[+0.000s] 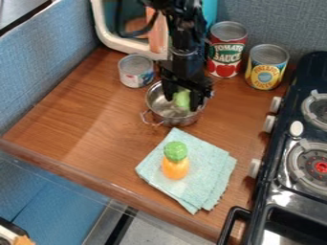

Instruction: Take the green object and put in the pot.

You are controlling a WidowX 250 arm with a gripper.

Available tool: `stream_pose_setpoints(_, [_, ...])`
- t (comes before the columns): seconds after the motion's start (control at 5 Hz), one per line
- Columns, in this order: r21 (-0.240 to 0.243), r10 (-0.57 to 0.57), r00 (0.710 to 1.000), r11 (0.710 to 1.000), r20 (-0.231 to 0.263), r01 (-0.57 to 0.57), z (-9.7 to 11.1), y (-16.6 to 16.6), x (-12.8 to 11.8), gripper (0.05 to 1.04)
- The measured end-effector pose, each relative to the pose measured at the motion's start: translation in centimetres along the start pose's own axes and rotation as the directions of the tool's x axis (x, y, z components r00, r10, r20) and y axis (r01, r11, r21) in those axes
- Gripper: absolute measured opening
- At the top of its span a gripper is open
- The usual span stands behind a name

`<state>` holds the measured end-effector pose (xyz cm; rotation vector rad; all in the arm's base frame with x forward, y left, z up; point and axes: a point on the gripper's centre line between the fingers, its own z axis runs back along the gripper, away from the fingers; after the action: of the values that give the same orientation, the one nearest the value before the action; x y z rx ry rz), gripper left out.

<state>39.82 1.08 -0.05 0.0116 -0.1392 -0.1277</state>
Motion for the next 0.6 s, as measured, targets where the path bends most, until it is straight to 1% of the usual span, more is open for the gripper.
stream_pose_setpoints(0.2, [0.0,-0.006,1.0,1.0,-0.009,0.006,-0.19,0.04,0.15,0.854])
stream_pose_setpoints(0.4, [0.0,0.002,1.0,1.0,-0.014,-0.002,-0.19,0.33,0.03,0.961])
stream_pose_setpoints(0.6, [0.018,0.011,1.0,1.0,-0.018,-0.011,0.36,1.01,-0.51,0.999])
